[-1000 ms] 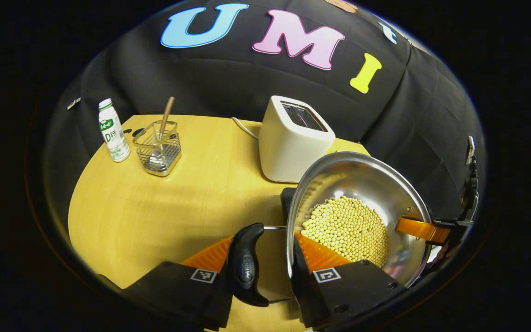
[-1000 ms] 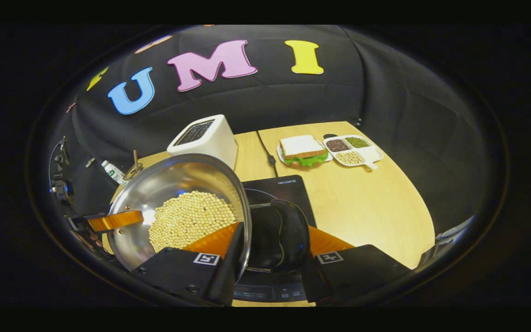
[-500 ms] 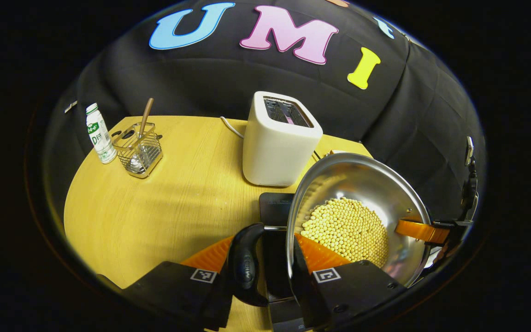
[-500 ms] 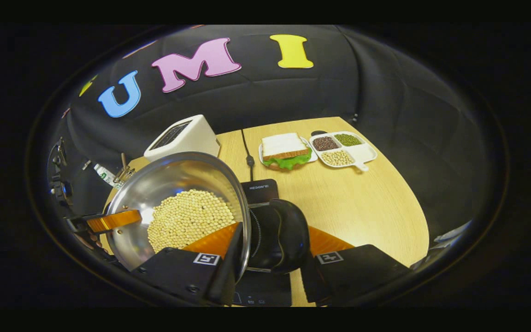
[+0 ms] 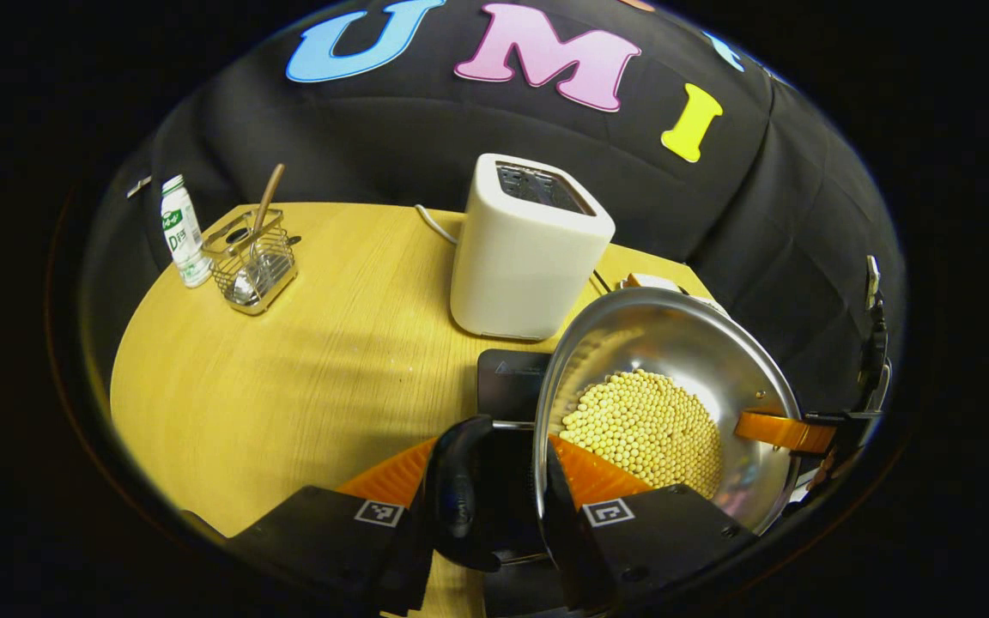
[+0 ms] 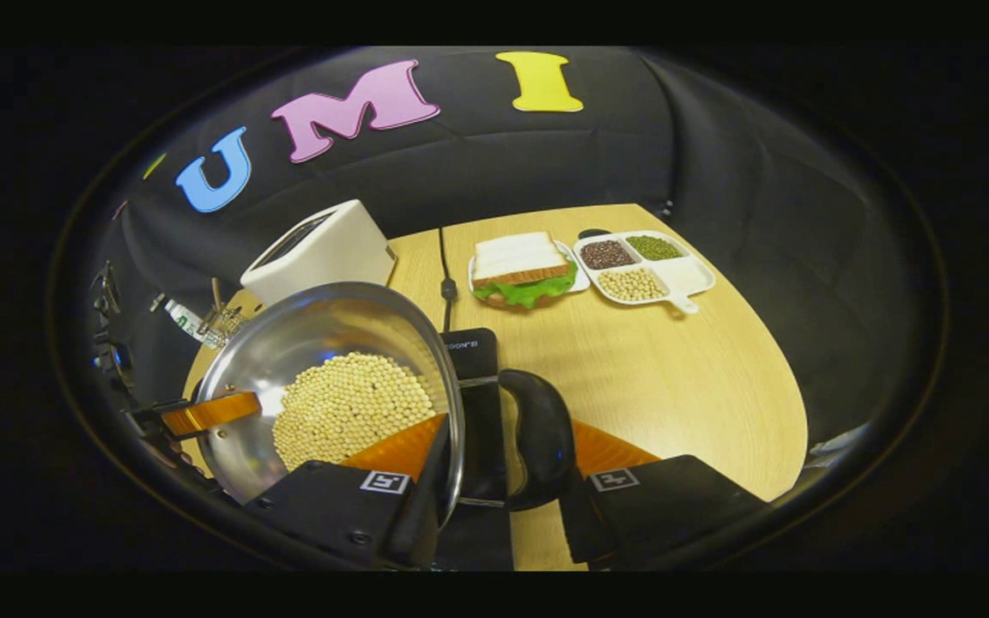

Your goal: First push the handle of the pot to place it horizontally, then grasp the pot with both hands and set it on the induction cooktop.

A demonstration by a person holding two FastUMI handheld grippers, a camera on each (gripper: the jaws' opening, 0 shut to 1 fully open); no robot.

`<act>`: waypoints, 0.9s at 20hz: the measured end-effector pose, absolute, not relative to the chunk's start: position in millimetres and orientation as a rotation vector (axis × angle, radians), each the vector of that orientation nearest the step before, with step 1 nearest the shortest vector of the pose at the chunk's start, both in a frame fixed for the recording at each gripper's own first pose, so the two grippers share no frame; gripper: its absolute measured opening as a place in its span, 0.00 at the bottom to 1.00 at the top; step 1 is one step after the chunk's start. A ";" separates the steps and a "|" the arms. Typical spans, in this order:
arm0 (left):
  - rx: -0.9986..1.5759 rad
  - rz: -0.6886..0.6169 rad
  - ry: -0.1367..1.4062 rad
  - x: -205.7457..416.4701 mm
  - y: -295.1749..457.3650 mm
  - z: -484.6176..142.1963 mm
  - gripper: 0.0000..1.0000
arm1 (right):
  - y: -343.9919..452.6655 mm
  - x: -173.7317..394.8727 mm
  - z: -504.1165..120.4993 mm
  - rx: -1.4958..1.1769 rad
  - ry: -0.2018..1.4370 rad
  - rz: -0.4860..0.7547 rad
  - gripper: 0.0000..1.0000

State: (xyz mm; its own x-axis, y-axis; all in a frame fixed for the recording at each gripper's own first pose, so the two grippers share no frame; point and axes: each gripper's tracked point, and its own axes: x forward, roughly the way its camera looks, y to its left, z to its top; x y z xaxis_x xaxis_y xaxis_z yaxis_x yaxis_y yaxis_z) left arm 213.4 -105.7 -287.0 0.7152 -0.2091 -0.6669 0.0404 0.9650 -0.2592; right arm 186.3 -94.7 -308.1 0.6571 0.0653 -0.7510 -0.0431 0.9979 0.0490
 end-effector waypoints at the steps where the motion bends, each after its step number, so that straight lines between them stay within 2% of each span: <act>1: -0.235 -0.135 0.731 215.4 -104.4 -279.8 0.61 | -92.9 190.1 -309.6 0.043 0.841 0.066 0.57; 2: -0.226 -0.136 0.744 216.3 -105.0 -283.2 0.61 | -93.6 187.8 -310.3 0.041 0.847 0.070 0.61; 7: -0.227 -0.126 0.756 212.1 -105.2 -285.2 0.64 | -91.1 193.4 -307.6 0.060 0.817 0.096 0.61; 8: -0.227 -0.123 0.758 211.6 -105.3 -286.1 0.64 | -92.1 193.9 -309.3 0.062 0.816 0.098 0.58; 9: -0.228 -0.119 0.762 211.2 -105.3 -286.7 0.64 | -92.1 194.7 -309.7 0.066 0.815 0.100 0.61; 11: -0.231 -0.112 0.766 208.4 -105.2 -286.0 0.64 | -91.6 195.8 -307.4 0.072 0.808 0.113 0.58; 13: -0.232 -0.108 0.770 207.2 -106.3 -286.2 0.64 | -91.0 196.8 -308.4 0.070 0.804 0.122 0.58; 14: -0.234 -0.105 0.772 207.2 -105.3 -286.1 0.65 | -91.3 197.4 -308.9 0.068 0.803 0.125 0.62; 18: -0.231 -0.084 0.788 205.2 -106.5 -287.0 0.66 | -92.4 194.9 -311.9 0.095 0.828 0.132 0.60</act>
State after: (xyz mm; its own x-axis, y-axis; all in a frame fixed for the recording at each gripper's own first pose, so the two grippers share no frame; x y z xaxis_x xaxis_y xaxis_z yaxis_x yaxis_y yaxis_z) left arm 205.2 -106.5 -287.0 0.7036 -0.1612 -0.6920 -0.0109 0.9714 -0.2373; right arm 194.9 -92.4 -311.9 0.6689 0.1542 -0.7271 -0.0798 0.9875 0.1360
